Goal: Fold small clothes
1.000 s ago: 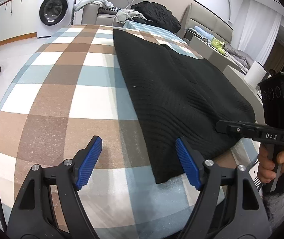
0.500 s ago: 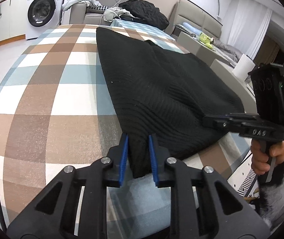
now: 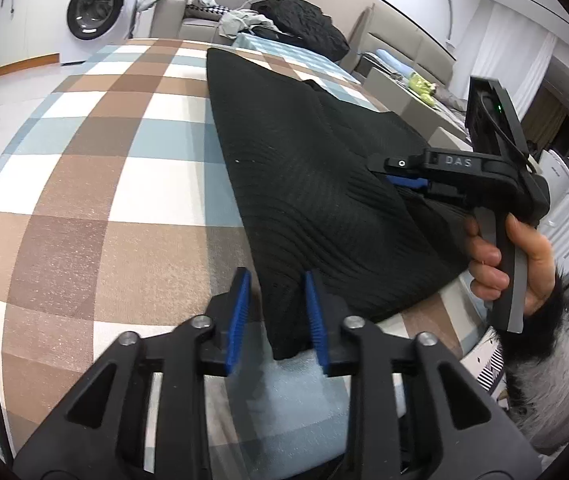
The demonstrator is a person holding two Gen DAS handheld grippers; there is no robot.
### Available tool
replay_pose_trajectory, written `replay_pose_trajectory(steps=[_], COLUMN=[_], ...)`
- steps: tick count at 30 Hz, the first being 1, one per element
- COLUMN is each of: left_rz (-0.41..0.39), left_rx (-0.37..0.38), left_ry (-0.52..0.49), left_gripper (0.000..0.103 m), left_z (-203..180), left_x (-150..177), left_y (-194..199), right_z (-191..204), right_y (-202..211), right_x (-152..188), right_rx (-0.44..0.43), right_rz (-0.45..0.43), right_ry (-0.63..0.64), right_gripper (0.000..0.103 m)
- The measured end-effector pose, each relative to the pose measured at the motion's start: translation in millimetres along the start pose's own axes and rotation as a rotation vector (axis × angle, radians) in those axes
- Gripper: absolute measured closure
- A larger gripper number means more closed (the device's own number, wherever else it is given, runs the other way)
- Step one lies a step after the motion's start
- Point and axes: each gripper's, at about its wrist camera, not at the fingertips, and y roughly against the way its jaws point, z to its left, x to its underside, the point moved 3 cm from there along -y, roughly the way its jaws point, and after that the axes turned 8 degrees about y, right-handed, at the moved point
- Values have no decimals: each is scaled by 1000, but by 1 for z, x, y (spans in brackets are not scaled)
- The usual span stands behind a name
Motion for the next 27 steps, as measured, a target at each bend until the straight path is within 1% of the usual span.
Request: replay_pose_trajectory(steps=[1, 3, 5, 6, 7, 8, 9, 10, 11, 13, 15, 16, 18, 21, 24, 26, 27], left_rz=[2, 2, -4, -4, -4, -3, -3, -4, -6, -10, -12, -13, -14, -11, -10, -10, -9], left_rx=[-1, -2, -5, -4, -1, -2, -9, -13, -14, -11, -12, -13, -13, -10, -8, -8, -9], left_ry=[4, 4, -1, -4, -8, -10, -14, -18, -19, -16, -18, -19, -18, -21, -21, -25, -27], left_gripper=[76, 76, 75, 74, 72, 71, 71, 71, 71, 71, 71, 71, 71, 71, 71, 71, 71], left_z=[0, -1, -1, -1, -2, -2, -3, -3, -4, -4, -5, -4, -4, -4, -4, -4, -4], left_x=[-1, -1, 0, 0, 0, -1, -1, 0, 0, -1, -2, -2, -2, -1, -1, -1, -1], left_y=[-1, -1, 0, 1, 1, 0, -1, 0, 1, 2, 2, 2, 2, 1, 1, 0, 0], right_z=[5, 14, 26, 28, 26, 22, 17, 12, 9, 5, 6, 8, 11, 20, 30, 36, 41], right_y=[-5, -9, -1, 4, 4, 2, -1, -7, -9, -2, 5, 10, 11, 6, -14, -30, -35], right_x=[-5, -12, -17, -16, -16, -16, -15, -13, -11, -11, -12, -11, -17, -24, -29, -28, -26], right_rx=[6, 7, 10, 54, 112, 141, 146, 138, 118, 102, 96, 96, 47, 3, -18, -58, -56], right_rz=[6, 7, -46, -65, -58, -43, -20, 16, 35, 7, -25, -39, -54, -40, 30, 72, 77], right_ry=[26, 77, 120, 141, 146, 138, 119, 99, 75, 42, 36, 41, 24, 19, 46, 41, 52], right_gripper=[88, 96, 98, 98, 98, 98, 97, 94, 93, 81, 78, 77, 77, 76, 75, 75, 78])
